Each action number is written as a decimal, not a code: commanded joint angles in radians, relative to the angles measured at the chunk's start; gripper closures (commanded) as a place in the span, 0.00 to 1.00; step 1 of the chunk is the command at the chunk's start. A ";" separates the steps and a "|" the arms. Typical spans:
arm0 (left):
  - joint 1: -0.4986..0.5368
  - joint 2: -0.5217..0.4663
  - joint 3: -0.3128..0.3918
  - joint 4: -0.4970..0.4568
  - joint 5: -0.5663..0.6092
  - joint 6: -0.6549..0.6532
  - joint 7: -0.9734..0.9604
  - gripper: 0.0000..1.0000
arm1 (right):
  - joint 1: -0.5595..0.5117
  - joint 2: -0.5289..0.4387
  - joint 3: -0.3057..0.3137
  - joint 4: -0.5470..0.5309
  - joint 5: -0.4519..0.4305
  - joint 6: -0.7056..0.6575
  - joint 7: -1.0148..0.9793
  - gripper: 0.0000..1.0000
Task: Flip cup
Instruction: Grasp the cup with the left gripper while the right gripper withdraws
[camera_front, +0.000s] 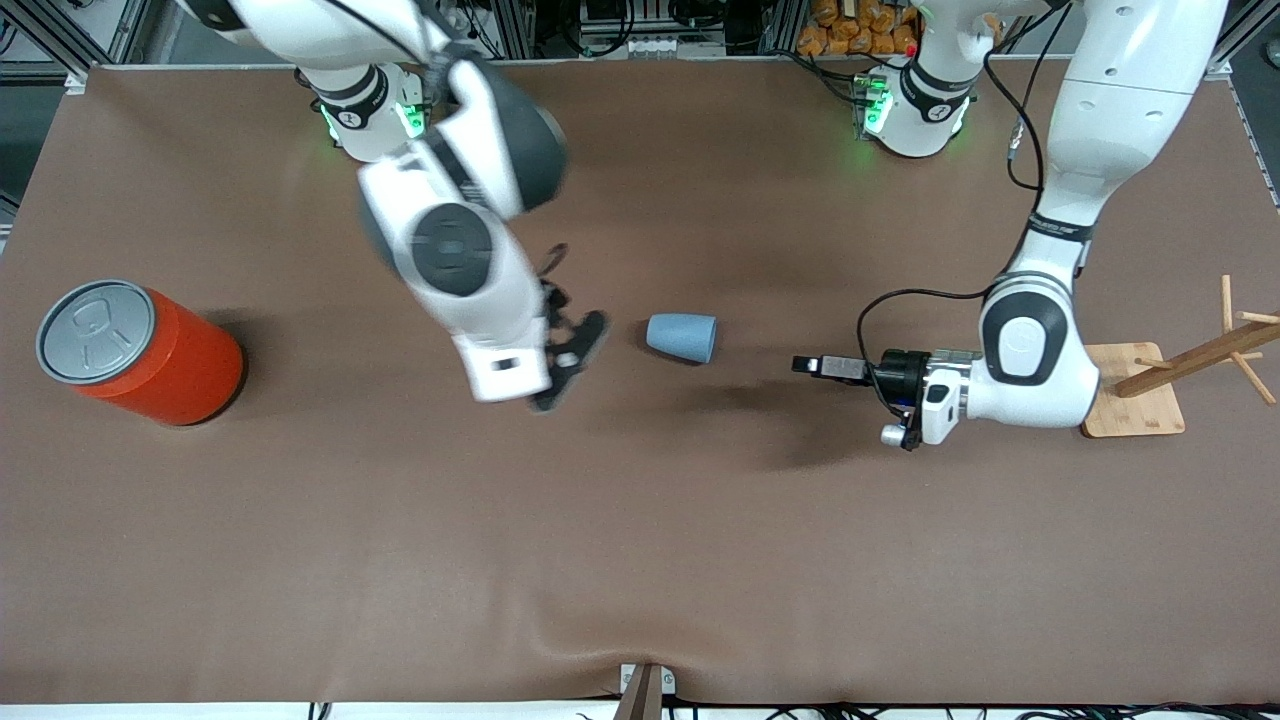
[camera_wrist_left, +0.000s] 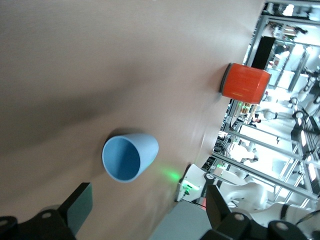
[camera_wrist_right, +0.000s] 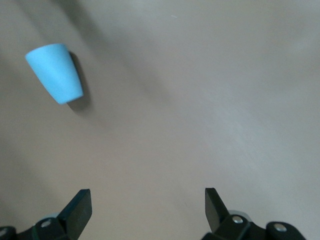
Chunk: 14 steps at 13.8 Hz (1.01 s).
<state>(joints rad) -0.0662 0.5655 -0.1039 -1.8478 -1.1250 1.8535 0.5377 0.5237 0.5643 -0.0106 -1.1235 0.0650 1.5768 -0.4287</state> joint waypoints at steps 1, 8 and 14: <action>-0.032 -0.007 0.003 -0.057 -0.071 0.058 0.160 0.00 | -0.069 -0.079 0.011 -0.038 0.001 -0.029 0.016 0.00; -0.104 0.019 0.003 -0.100 -0.179 0.101 0.261 0.03 | -0.385 -0.113 0.057 -0.039 0.032 -0.090 0.047 0.00; -0.179 0.048 0.004 -0.131 -0.286 0.150 0.320 0.18 | -0.514 -0.116 0.060 -0.071 0.024 -0.132 0.232 0.00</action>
<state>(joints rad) -0.2122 0.6120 -0.1035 -1.9691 -1.3732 1.9697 0.8354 0.0384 0.4760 0.0238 -1.1669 0.0770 1.4625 -0.2776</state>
